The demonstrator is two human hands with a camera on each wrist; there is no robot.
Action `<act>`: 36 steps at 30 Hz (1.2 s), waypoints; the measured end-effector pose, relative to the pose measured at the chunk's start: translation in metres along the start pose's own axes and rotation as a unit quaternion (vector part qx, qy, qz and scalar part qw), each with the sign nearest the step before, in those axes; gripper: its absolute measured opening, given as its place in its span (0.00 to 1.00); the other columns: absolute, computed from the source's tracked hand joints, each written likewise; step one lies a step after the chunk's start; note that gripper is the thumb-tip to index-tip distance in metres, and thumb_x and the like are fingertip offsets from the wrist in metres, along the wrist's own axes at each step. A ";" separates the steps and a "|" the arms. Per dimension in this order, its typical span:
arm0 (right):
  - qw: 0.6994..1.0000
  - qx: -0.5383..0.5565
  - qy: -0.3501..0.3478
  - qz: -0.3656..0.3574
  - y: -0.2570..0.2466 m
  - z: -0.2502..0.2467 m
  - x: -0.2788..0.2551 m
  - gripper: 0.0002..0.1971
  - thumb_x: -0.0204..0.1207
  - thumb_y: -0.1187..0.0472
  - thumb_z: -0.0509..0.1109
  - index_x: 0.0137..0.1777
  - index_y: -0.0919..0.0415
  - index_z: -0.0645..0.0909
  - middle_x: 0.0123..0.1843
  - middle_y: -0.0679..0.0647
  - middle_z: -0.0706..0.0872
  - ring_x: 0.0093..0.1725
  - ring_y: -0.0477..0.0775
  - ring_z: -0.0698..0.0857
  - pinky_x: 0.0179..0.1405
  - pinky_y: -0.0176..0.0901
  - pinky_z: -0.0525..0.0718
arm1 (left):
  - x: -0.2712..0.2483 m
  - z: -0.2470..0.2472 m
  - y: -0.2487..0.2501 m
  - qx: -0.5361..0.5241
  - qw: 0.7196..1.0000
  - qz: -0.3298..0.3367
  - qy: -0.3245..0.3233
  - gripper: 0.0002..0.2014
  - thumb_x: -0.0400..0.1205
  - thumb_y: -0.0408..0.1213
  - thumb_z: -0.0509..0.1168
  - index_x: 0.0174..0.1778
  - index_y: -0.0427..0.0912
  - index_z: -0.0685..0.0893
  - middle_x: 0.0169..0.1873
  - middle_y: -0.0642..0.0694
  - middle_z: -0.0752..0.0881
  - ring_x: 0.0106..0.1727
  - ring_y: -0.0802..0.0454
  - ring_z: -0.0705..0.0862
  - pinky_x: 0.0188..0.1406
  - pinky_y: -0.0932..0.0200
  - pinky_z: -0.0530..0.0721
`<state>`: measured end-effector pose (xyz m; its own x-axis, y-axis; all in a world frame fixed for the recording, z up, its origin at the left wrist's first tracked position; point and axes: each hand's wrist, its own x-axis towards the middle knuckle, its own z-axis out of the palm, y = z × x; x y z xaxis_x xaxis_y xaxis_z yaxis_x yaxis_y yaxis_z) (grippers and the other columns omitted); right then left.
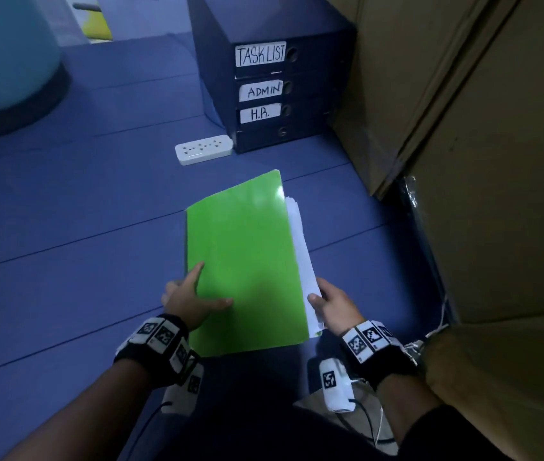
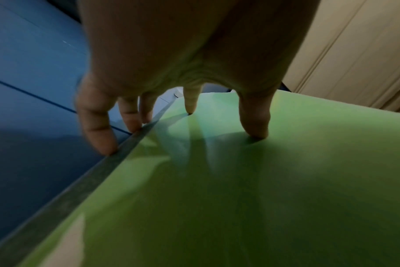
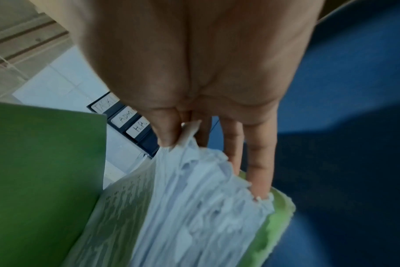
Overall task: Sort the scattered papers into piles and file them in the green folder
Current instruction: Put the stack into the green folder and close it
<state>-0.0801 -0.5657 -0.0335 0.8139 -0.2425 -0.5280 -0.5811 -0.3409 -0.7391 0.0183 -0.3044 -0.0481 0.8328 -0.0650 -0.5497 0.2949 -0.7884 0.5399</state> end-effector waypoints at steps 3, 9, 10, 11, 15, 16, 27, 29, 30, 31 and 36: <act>1.000 -0.018 -0.003 -0.021 0.001 0.003 0.001 0.23 0.78 0.62 0.67 0.66 0.34 0.78 0.54 0.39 0.88 0.55 0.43 0.85 0.48 0.32 0.79 | -0.003 0.004 0.012 0.003 1.000 0.002 0.023 0.51 0.63 0.49 0.82 0.80 0.61 0.60 0.65 0.38 0.64 0.67 0.34 0.66 0.71 0.43 0.69; 0.998 0.047 -0.046 0.002 -0.003 0.006 -0.007 0.16 0.86 0.58 0.58 0.64 0.36 0.80 0.57 0.47 0.89 0.56 0.58 0.88 0.48 0.41 0.87 | 0.006 0.004 0.011 0.023 0.999 -0.008 0.043 0.50 0.63 0.45 0.82 0.79 0.61 0.64 0.65 0.39 0.62 0.63 0.37 0.68 0.70 0.45 0.72; 0.996 0.075 -0.042 0.021 -0.002 0.004 -0.006 0.17 0.87 0.56 0.56 0.63 0.31 0.78 0.60 0.49 0.88 0.55 0.60 0.87 0.49 0.53 0.88 | 0.006 0.005 0.010 0.038 0.998 -0.006 0.045 0.49 0.64 0.45 0.82 0.79 0.61 0.64 0.65 0.39 0.61 0.63 0.38 0.67 0.69 0.45 0.73; 0.995 0.096 -0.023 0.031 -0.001 0.000 -0.005 0.17 0.87 0.55 0.55 0.63 0.28 0.76 0.64 0.51 0.86 0.55 0.60 0.86 0.51 0.61 0.87 | 0.006 0.006 0.010 0.054 0.997 -0.002 0.048 0.49 0.64 0.45 0.82 0.79 0.61 0.64 0.66 0.39 0.61 0.63 0.38 0.66 0.66 0.46 0.74; 0.995 -0.058 0.059 -0.056 -0.002 -0.007 -0.005 0.28 0.80 0.53 0.68 0.78 0.40 0.64 0.81 0.50 0.67 0.75 0.53 0.72 0.75 0.51 0.71 | 0.005 0.012 0.010 0.095 0.993 0.010 0.064 0.49 0.64 0.46 0.82 0.79 0.63 0.63 0.68 0.39 0.60 0.63 0.39 0.66 0.59 0.48 0.77; 0.986 -0.138 0.035 -0.084 -0.006 -0.003 -0.007 0.35 0.76 0.51 0.72 0.81 0.42 0.60 0.84 0.48 0.57 0.80 0.51 0.63 0.78 0.50 0.65 | 0.004 0.012 0.010 0.099 0.993 0.010 0.062 0.49 0.64 0.47 0.82 0.79 0.63 0.63 0.68 0.39 0.60 0.63 0.39 0.66 0.59 0.48 0.77; 0.906 -0.418 -0.050 -0.038 -0.019 0.032 0.004 0.50 0.65 0.45 0.80 0.82 0.43 0.53 0.85 0.44 0.38 0.84 0.61 0.48 0.78 0.68 0.55 | 0.004 0.006 0.005 0.113 0.993 0.044 0.006 0.46 0.66 0.42 0.81 0.79 0.60 0.66 0.76 0.40 0.53 0.74 0.37 0.61 0.77 0.48 0.64; 0.887 -0.458 -0.035 -0.049 -0.027 0.035 0.008 0.51 0.64 0.40 0.79 0.82 0.45 0.53 0.86 0.49 0.38 0.84 0.65 0.45 0.78 0.71 0.45 | 0.009 0.007 0.013 0.163 0.986 0.044 0.002 0.46 0.67 0.47 0.79 0.80 0.61 0.62 0.76 0.38 0.51 0.74 0.34 0.62 0.76 0.48 0.64; 0.880 -0.470 -0.038 -0.051 -0.029 0.036 0.009 0.52 0.62 0.38 0.78 0.82 0.43 0.53 0.85 0.49 0.37 0.83 0.67 0.43 0.77 0.73 0.41 | 0.012 0.008 0.016 0.178 0.983 0.044 -0.002 0.47 0.67 0.49 0.78 0.80 0.61 0.61 0.76 0.38 0.51 0.73 0.34 0.62 0.76 0.48 0.64; 0.875 -0.479 -0.045 -0.053 -0.030 0.037 0.012 0.53 0.59 0.35 0.78 0.81 0.40 0.52 0.85 0.49 0.36 0.83 0.69 0.41 0.75 0.75 0.39 | 0.014 0.008 0.019 0.185 0.982 0.044 -0.006 0.47 0.67 0.50 0.78 0.81 0.62 0.60 0.76 0.38 0.51 0.73 0.34 0.62 0.76 0.48 0.65; 0.857 -0.513 -0.025 -0.038 -0.029 0.025 0.025 0.52 0.61 0.35 0.77 0.81 0.35 0.49 0.86 0.52 0.36 0.82 0.71 0.38 0.73 0.80 0.35 | 0.026 0.015 0.033 0.162 0.986 0.041 -0.018 0.50 0.67 0.53 0.78 0.81 0.62 0.57 0.77 0.38 0.47 0.76 0.32 0.59 0.79 0.45 0.61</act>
<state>-0.0427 -0.5389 -0.0355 0.8335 -0.1526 -0.5311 -0.1980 -0.9798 -0.0292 0.0422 -0.3408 -0.0540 0.8284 -0.1536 -0.5387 0.0575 -0.9333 0.3545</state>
